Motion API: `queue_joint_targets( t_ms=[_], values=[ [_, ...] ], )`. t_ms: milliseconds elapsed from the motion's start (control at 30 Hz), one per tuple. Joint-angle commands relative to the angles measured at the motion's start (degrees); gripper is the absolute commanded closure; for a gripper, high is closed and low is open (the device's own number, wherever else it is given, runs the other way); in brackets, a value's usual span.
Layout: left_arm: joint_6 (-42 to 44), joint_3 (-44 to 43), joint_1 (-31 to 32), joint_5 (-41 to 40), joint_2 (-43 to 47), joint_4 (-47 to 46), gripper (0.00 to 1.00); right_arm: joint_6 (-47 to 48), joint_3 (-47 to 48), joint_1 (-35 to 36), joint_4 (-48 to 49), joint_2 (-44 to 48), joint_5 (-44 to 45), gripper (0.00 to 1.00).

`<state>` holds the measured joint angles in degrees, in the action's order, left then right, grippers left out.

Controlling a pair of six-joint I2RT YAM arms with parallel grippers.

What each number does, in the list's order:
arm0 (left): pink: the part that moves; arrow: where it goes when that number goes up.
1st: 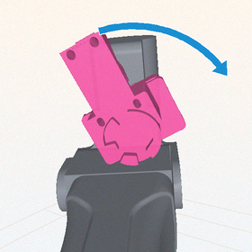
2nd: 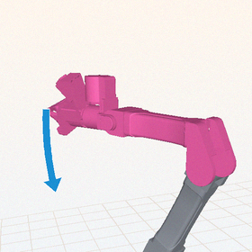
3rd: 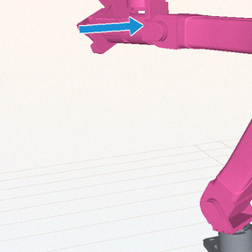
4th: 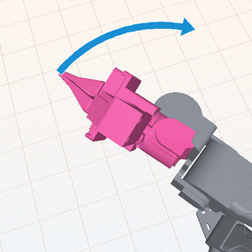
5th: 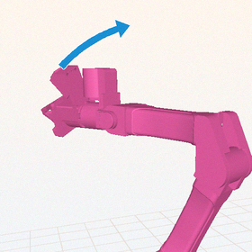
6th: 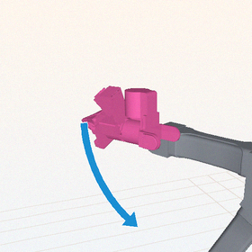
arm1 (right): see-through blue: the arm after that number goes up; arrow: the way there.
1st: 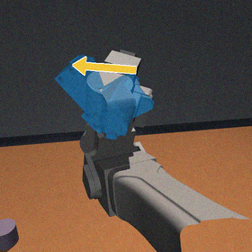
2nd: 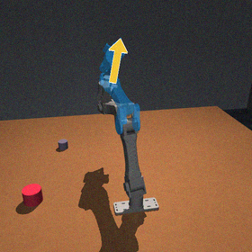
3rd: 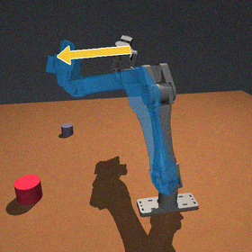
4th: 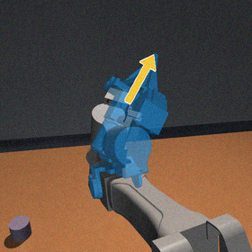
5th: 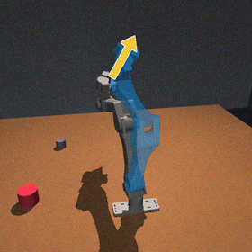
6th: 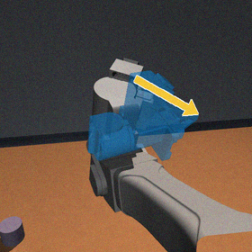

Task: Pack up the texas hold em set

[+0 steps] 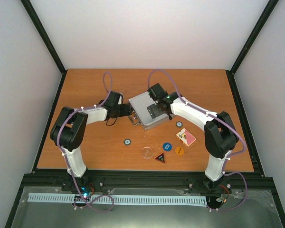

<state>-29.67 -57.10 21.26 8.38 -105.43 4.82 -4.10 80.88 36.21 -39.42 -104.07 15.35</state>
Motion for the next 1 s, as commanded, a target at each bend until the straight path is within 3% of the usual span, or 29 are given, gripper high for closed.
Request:
queue_joint_targets(
  t_ms=[0, 533, 567, 633, 667, 700, 800, 967],
  values=[
    [0.7, 3.2, 1.1, -1.8, -7.1, 5.8, 0.17, 1.4, 0.7, 4.1, -1.1, 1.1, 6.2, 0.02],
    [2.4, 8.3, 1.4, -5.5, -10.9, 4.6, 0.16, 2.5, 5.6, 10.9, -1.5, -6.1, 10.5, 0.02],
    [2.4, 8.4, 1.4, -5.5, -11.3, 4.5, 0.18, 2.4, 5.8, 10.9, -1.6, -6.4, 10.6, 0.02],
    [2.5, 9.0, 1.4, -4.4, -11.2, 3.9, 0.52, 2.2, 5.7, 10.9, -1.3, -6.7, 11.4, 0.02],
    [2.4, 9.6, 1.4, -4.4, -10.5, 3.6, 0.6, 2.1, 5.5, 10.9, -1.1, -6.7, 11.8, 0.02],
    [2.1, 10.0, 1.4, -4.5, -9.8, 3.5, 0.6, 2.1, 5.2, 10.9, -0.7, -6.5, 11.9, 0.02],
    [2.2, 10.3, 1.4, -4.9, -6.5, 4.8, 0.46, 2.2, 5.2, 10.9, -0.4, -6.6, 12.1, 0.01],
    [2.3, 11.3, 1.4, -7.8, 4.0, 8.4, 0.44, 1.6, 4.9, 10.8, 0.1, -6.4, 12.3, 0.0]
  ],
)
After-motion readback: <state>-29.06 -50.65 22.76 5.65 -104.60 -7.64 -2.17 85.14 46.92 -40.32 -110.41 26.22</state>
